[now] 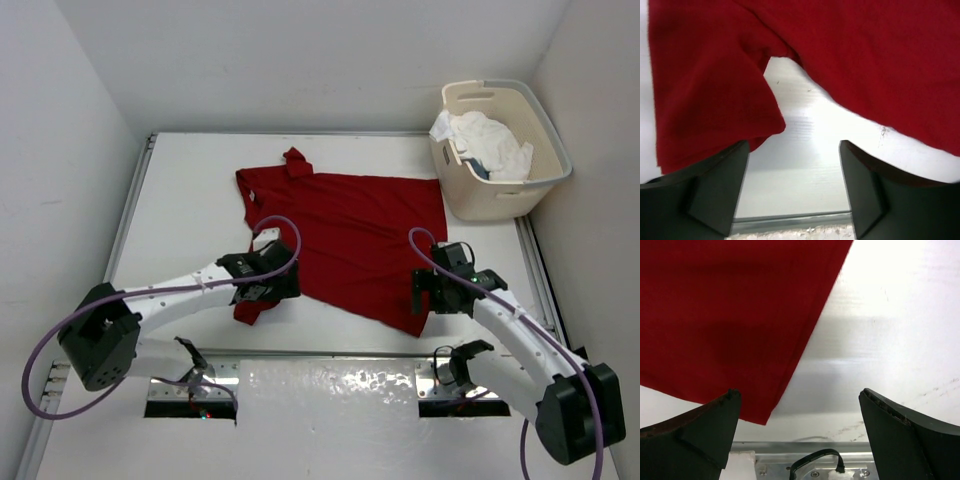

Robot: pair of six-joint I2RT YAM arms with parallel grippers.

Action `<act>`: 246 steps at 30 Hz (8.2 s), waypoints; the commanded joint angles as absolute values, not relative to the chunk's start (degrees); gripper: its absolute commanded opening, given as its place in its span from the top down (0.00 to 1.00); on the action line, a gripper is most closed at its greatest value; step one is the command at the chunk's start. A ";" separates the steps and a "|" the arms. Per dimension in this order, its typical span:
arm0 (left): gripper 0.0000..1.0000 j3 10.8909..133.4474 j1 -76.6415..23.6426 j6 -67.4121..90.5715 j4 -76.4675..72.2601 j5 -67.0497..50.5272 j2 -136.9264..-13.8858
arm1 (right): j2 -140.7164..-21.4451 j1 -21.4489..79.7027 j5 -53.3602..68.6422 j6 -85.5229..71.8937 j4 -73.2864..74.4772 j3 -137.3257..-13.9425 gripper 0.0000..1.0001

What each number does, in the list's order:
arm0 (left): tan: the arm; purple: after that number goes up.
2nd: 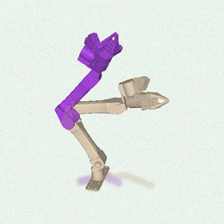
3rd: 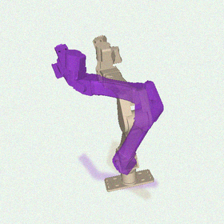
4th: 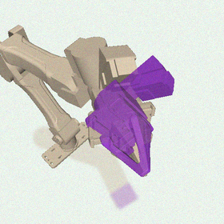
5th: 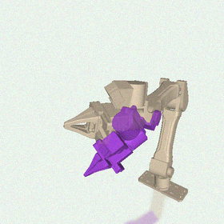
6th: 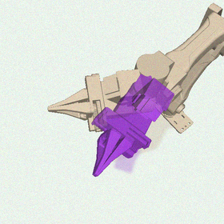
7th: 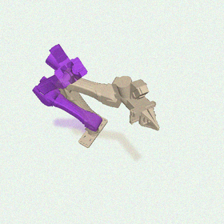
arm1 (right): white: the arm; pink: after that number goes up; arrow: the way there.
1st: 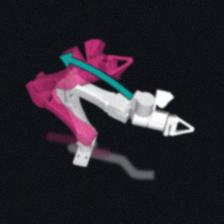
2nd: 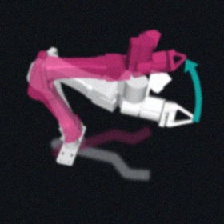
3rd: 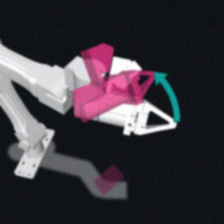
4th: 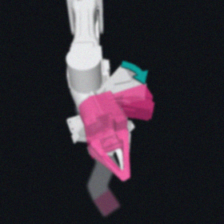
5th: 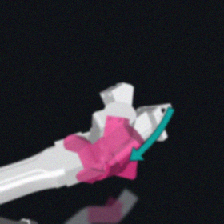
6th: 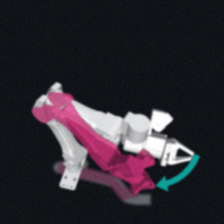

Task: Fold and stack the t-shirts
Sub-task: Flatten out the tshirt

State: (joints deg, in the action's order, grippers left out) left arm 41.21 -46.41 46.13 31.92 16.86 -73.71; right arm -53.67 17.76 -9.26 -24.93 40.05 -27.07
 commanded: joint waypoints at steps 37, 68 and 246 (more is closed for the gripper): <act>0.60 53.52 -46.67 47.02 41.57 21.88 -92.80 | -54.14 30.50 -13.53 -34.10 42.54 -23.20 0.01; 1.00 61.87 -46.41 39.90 48.51 26.98 -85.70 | -59.50 43.06 -16.26 -30.94 35.96 -24.61 0.09; 0.00 90.16 -3.87 20.66 19.16 -0.26 -127.69 | -96.42 11.87 -5.63 -21.53 11.43 -46.76 0.01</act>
